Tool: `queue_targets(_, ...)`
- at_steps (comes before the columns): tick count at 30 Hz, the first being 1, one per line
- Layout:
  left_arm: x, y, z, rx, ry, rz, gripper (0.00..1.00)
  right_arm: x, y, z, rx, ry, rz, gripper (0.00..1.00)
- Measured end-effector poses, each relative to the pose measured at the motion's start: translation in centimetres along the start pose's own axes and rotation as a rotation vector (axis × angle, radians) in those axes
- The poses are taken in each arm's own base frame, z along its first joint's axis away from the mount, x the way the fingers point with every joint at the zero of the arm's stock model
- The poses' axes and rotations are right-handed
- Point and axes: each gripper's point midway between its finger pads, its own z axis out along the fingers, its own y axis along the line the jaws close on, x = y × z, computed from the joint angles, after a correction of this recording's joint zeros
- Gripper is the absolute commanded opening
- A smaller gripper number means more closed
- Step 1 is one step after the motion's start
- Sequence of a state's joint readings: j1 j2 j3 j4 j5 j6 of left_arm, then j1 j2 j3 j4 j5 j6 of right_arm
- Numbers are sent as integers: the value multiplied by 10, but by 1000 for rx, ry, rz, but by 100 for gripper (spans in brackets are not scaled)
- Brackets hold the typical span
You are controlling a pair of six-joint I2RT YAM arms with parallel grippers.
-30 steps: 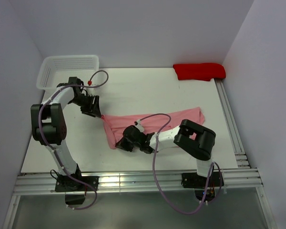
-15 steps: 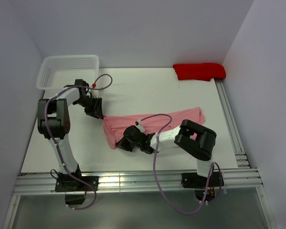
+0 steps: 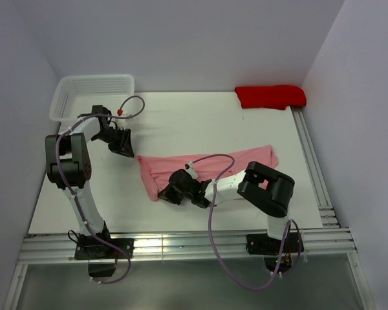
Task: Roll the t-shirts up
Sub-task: Roll the tshirt
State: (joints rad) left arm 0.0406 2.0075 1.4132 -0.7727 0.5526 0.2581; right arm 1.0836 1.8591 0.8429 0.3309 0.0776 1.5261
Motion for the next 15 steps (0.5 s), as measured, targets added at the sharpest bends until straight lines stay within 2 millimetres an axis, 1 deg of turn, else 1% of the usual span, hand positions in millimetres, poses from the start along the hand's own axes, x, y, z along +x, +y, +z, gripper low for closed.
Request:
queue_targets(4, -1, 4, -6, 14, -8, 21, 37, 0, 2, 0, -6, 1, 1, 0)
queue_targets(15, 3, -7, -1, 46, 18, 82, 35, 1, 3, 0, -13, 7, 4, 0)
